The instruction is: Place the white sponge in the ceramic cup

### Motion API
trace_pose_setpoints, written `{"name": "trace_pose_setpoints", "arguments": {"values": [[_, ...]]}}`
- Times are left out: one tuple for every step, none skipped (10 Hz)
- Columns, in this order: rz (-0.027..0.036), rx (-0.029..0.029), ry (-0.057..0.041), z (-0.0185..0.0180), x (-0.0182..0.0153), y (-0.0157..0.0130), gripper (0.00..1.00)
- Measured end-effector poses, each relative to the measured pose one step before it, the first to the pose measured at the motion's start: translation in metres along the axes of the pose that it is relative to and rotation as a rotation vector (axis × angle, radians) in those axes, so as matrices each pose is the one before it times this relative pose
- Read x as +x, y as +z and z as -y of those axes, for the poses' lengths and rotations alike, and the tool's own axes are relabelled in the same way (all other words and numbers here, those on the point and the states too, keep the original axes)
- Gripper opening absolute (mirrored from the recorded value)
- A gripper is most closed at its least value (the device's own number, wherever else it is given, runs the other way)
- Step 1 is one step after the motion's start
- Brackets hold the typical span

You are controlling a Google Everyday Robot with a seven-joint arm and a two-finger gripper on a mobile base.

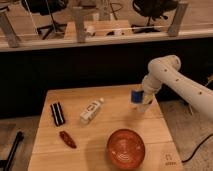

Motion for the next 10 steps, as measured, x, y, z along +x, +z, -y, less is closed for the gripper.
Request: {"name": "trace_pose_setpoints", "arguments": {"values": [[-0.00125,0.00061,0.00229,-0.00097,0.00047,-0.0007,0.36],[-0.00045,0.00121,0.00211,-0.00074,0.00007,-0.00088,0.42],[0.00046,-0.00024,0.0016,-0.00121,0.00014,-0.00117,0.51],[0.00048,-0.00068,0.00144,-0.00116,0.00035,-0.0008,0.56],[0.00226,-0.00023,0.00109,-0.00041,-0.00053,-0.00086,0.56],[0.00064,-0.00065,0.0015,-0.00075,0.00041,-0.00078,0.56],[0.00177,-0.00037,0.00141,-0.00069,0.00014,-0.00037,0.56],[0.00071,-0.00029,0.00063,-0.0005,-0.00014,-0.00129,0.55],[0.00132,-0.00232,0.00287,-0.00113,0.00091,-0.00005,0.51],[0.0006,-0.00175,0.00227,-0.0007,0.00208,-0.00019,0.39]]}}
